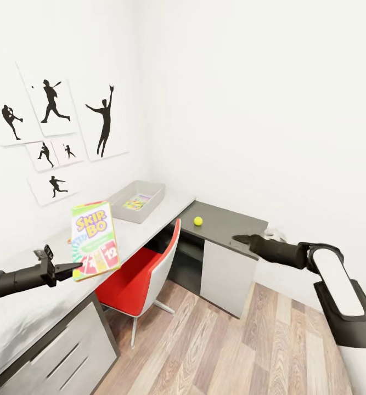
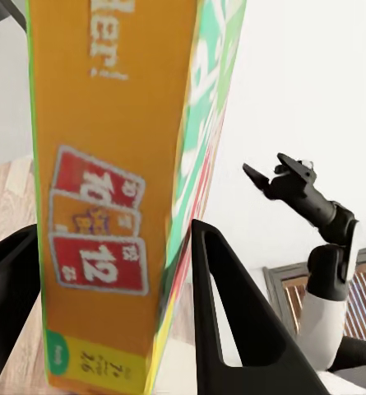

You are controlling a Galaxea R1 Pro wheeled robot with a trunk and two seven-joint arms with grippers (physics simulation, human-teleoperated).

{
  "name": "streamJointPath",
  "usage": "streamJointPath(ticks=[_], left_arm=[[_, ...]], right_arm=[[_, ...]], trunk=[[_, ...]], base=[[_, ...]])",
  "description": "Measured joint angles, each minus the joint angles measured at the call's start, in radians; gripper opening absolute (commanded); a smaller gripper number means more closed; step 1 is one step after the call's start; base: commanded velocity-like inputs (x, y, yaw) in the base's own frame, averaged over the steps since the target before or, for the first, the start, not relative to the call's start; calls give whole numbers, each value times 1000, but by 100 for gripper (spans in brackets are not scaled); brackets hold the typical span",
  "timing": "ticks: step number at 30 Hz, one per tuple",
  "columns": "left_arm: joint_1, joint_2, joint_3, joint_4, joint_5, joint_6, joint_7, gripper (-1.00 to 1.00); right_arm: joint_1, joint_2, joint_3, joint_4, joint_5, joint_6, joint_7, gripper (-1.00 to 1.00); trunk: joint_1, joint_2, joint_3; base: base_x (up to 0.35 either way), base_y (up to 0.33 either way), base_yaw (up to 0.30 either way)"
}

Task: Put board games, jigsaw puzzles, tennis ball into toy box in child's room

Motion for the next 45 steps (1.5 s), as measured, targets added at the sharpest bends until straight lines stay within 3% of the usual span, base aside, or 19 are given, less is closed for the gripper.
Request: streamJointPath(ticks=[4,7,9,11,13,14,17,18,21,23,24,25,26,28,31,36,45], left_arm=[[0,0,-14,0,-1,0,2,-100],[0,0,-16,0,1,0,2,-100],[0,1,-16,0,1,0,-1,-100],[-2,0,-13,0,2,2,-3,-100],[-13,-10,-13,-4,2,5,0,-100],[-32,-24,-16,-12,3,9,3,-100],[-100,-42,-19,-28,-7,15,29,-100],[-145,-54,-21,-30,-34,15,54,-100],[-268,-95,-23,-1,-66,21,89,-100],[-397,-143,-24,104,-125,19,126,-100],[-487,-180,-26,202,-192,9,167,-100],[-556,-213,-25,282,-218,16,209,-100],[-649,-262,-27,400,-269,12,285,-100],[-777,-320,-22,562,-300,17,439,-100],[-875,-392,-5,647,-291,25,661,-100],[-892,-408,43,660,-288,25,714,-100],[-893,-409,46,660,-289,25,716,-100]], right_arm=[[7,-18,-130,-2,-73,6,-1,100],[7,-16,-126,-3,-76,6,-1,100],[-8,-16,-92,-4,-74,5,-2,100],[-60,-15,-36,4,-70,5,-30,100],[-132,-7,22,28,-71,7,-104,100],[-192,-2,72,65,-75,7,-166,100],[-318,11,148,169,-76,7,-235,100],[-373,25,169,218,-78,7,-251,100],[-478,59,197,329,-76,8,-270,100],[-551,74,228,411,-76,8,-296,100],[-583,83,241,440,-76,8,-311,100],[-602,90,246,457,-76,8,-318,100],[-620,97,251,473,-76,8,-325,100],[-638,103,253,486,-76,8,-331,100],[-647,102,249,487,-80,8,-334,100],[-641,98,254,440,-136,3,-334,100],[-640,104,250,435,-137,3,-334,100]], trunk=[[0,0,0],[0,0,0],[0,0,0],[0,0,0],[0,0,0],[0,0,0],[0,0,0],[0,0,0],[0,0,0],[0,0,0],[0,0,0],[0,0,0],[0,0,0],[0,0,0],[0,0,0],[0,0,0],[0,0,-3]], base=[[4,0,0],[111,-69,0],[198,-167,0],[222,-187,0],[115,-97,0],[50,-42,0],[21,-18,0],[7,-6,0],[3,-2,0],[0,0,0],[0,0,0],[0,0,0],[0,0,0],[0,0,0],[0,0,0],[104,0,41],[249,-174,258]])
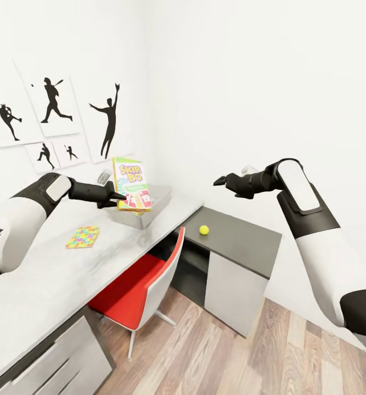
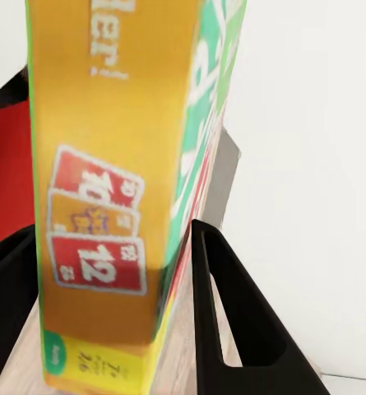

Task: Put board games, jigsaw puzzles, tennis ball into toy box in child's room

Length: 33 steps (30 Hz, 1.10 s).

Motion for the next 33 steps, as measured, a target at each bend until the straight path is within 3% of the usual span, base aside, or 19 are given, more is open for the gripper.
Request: streamJointPath(ticks=[5,25,33], left_arm=[[0,-6,0,0,0,-1,1,-100],[1,-6,-2,0,-8,-4,1,-100],[1,-7,0,0,-3,-1,-1,-100]], right_arm=[[0,-2,-3,-1,-3,0,0,100],[0,3,0,0,-5,-2,0,100],[0,2,0,0,-3,-3,0,100]], trunk=[[0,0,-1],[0,0,2],[0,0,14]], base=[[199,-262,81],[304,-53,37],[51,-26,126]])
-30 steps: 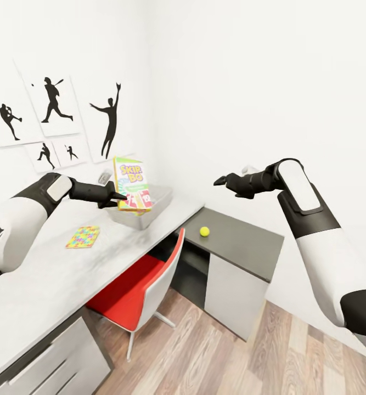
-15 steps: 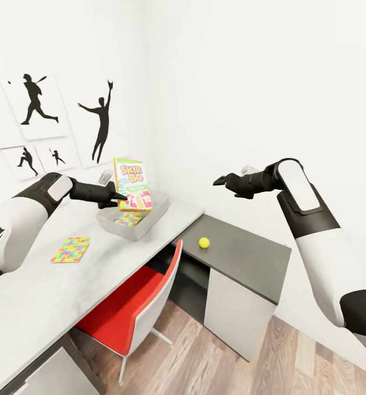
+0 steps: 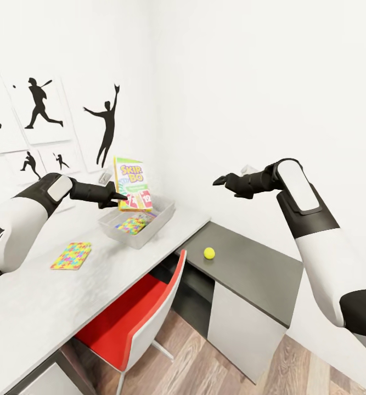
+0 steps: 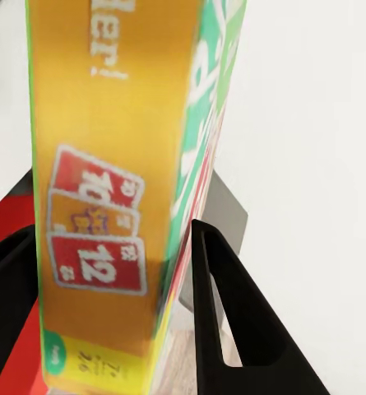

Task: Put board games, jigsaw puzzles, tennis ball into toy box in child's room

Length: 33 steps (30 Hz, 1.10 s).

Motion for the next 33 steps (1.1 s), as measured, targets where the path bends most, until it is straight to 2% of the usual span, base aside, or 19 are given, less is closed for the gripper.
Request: streamJointPath(ticks=[14,20,26,33], left_arm=[[0,-3,-1,0,0,0,0,-100],[0,-3,-1,0,-2,-1,0,-100],[0,-3,-2,0,-3,-1,0,-100],[0,-3,-2,0,-6,-2,0,-100]], right_arm=[[0,-2,-1,0,0,0,0,100],[0,-2,-4,0,-1,0,0,100],[0,-1,-5,0,-1,1,0,100],[0,0,-4,0,-2,0,0,100]], trunk=[[0,0,22],[0,0,25],[0,0,25],[0,0,25]], base=[[11,-16,104],[209,-200,16],[237,-229,-149],[234,-46,-16]])
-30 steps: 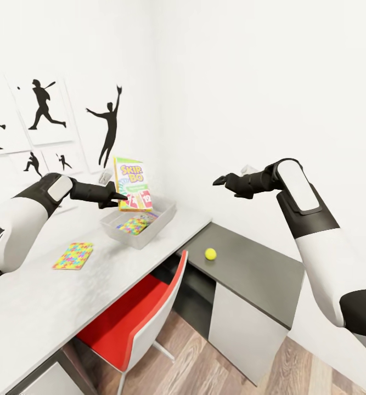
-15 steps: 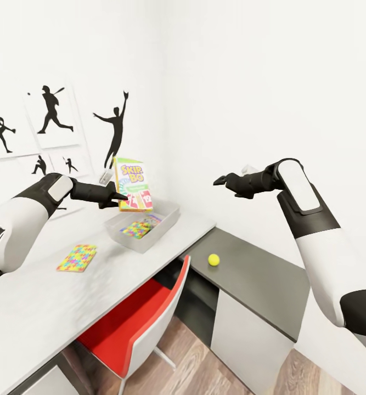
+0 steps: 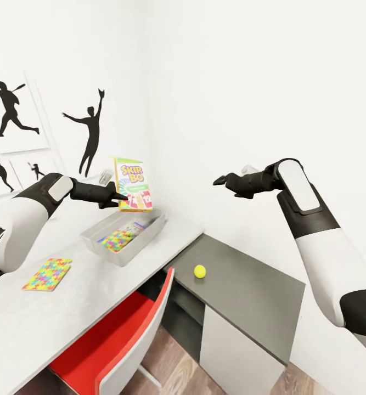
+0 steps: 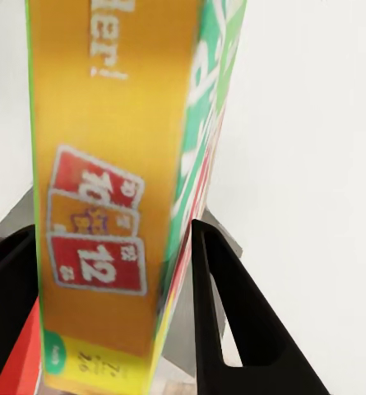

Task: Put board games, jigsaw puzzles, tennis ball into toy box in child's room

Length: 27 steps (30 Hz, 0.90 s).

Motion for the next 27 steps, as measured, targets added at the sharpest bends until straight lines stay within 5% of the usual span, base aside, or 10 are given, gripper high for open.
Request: streamJointPath(ticks=[27], left_arm=[[0,-1,3,0,6,2,0,-100]], right_arm=[[0,-2,1,0,0,0,0,100]], trunk=[[0,0,1]], base=[[189,-1,114]])
